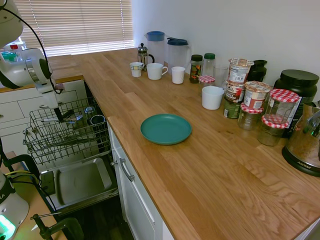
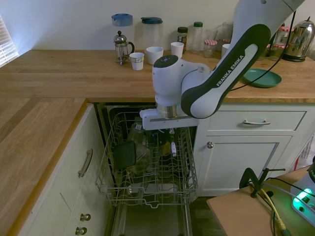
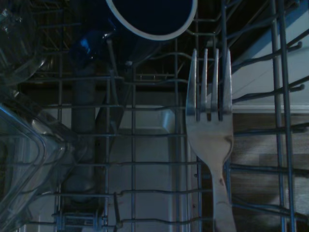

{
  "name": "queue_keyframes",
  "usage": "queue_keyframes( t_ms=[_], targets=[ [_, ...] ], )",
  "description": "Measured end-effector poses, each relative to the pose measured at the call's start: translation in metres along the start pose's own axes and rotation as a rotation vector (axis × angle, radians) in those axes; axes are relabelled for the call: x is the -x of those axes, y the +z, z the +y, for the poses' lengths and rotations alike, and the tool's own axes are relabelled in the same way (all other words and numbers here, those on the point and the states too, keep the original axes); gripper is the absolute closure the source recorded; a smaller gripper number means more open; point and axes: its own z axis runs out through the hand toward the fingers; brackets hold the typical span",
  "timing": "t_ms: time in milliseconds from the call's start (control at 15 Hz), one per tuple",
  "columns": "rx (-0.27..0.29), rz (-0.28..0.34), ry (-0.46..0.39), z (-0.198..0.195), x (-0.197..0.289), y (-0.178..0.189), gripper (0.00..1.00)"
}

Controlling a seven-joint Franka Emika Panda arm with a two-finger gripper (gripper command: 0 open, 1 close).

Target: Put the fork in the dishwasher

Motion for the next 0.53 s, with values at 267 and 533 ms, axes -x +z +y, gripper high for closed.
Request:
queue_keyframes(
  t_ms=[267,533],
  targets=[
    [-0.022,0.058,-0.023,0.002,0.02,0.017,1.0],
    [-0.003,0.081,-0.005,0.003,0.048,0.054,1.0]
  ],
)
